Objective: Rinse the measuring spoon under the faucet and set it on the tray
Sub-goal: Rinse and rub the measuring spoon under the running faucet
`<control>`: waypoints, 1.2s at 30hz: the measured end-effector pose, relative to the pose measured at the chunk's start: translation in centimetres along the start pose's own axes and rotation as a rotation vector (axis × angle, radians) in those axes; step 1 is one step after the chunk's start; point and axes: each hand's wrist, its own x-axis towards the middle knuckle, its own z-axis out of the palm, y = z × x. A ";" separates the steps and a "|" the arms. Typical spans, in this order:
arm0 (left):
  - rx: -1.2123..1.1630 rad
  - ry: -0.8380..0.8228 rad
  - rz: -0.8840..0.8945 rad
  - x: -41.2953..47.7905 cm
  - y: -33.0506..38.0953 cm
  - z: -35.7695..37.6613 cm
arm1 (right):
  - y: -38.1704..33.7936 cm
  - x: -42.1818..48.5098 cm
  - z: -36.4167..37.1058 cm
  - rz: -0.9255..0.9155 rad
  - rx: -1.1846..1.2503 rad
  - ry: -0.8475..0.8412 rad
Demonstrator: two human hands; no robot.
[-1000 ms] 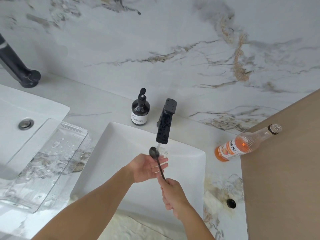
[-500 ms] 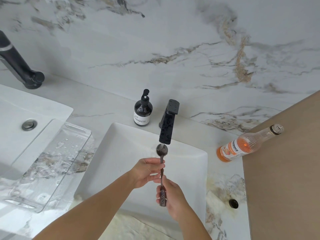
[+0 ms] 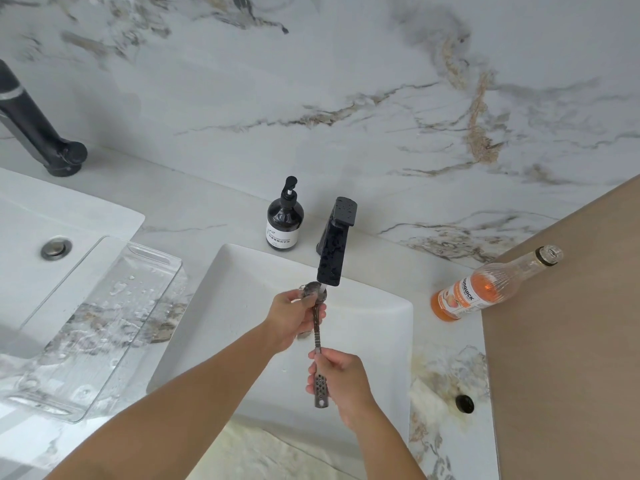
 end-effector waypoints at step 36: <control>0.094 -0.319 -0.077 2.2 3.2 0.8 | -4.5 0.4 -4.0 0.026 -0.256 0.001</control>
